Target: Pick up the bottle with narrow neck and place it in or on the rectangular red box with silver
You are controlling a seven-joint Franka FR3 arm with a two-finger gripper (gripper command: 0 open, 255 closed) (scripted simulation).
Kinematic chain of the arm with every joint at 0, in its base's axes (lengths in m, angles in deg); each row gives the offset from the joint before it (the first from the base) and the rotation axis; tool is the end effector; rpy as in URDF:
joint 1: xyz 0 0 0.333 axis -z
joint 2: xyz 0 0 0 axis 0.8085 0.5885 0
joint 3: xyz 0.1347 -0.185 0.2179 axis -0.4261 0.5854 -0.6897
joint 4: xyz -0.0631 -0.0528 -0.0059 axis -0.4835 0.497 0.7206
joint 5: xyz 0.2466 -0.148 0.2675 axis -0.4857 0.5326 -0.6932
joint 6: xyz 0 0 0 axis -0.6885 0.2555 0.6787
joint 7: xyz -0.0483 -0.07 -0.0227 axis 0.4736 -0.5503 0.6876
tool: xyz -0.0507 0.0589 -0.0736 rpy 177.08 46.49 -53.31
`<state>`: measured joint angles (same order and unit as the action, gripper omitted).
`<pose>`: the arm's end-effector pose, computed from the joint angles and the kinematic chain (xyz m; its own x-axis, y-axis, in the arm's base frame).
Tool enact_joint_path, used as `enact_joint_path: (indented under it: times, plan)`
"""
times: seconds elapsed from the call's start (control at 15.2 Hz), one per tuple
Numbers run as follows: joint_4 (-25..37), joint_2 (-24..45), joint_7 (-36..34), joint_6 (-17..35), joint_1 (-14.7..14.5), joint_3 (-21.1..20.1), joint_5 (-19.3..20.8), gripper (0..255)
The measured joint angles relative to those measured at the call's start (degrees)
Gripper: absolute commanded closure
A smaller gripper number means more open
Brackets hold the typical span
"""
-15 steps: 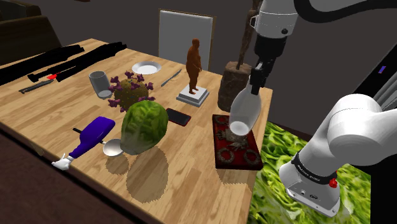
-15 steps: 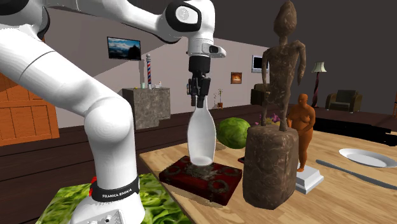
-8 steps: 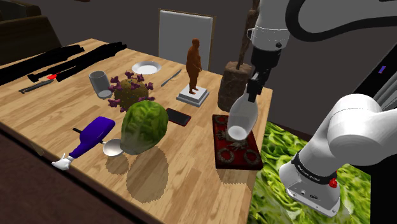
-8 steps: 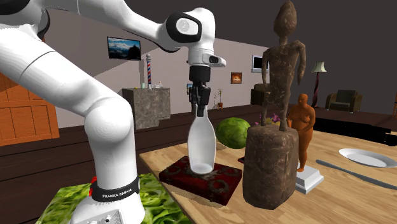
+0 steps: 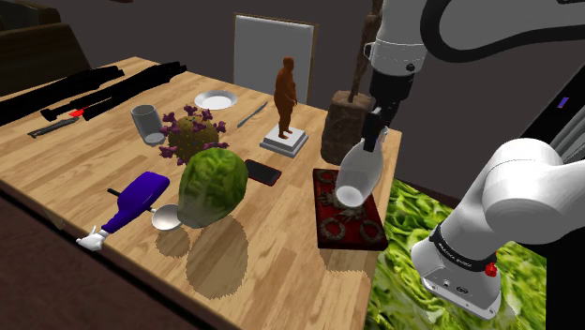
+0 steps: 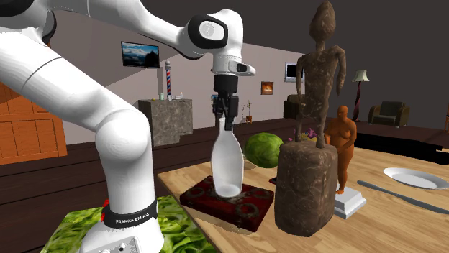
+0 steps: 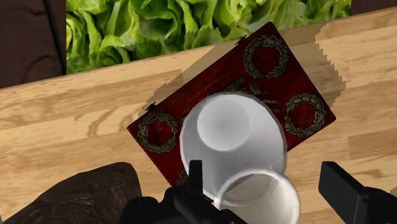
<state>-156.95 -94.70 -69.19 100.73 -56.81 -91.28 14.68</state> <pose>0.2863 0.0566 0.4757 0.9946 0.0636 -0.0817 0.0664 -0.9973 0.0315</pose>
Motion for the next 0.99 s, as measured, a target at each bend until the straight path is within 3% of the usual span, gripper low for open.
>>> enact_joint_path:
  times: [0.26, 0.59, 0.99]
  plan:
    - [0.0, 0.0, 0.0, 0.0, 0.0, 0.0, 0.0, 0]
    - [6.9, 1.1, -0.1, -5.7, 0.2, 0.3, 0.3, 0]
    - [7.8, 1.1, -0.1, -6.8, 0.3, 0.3, 0.4, 0]
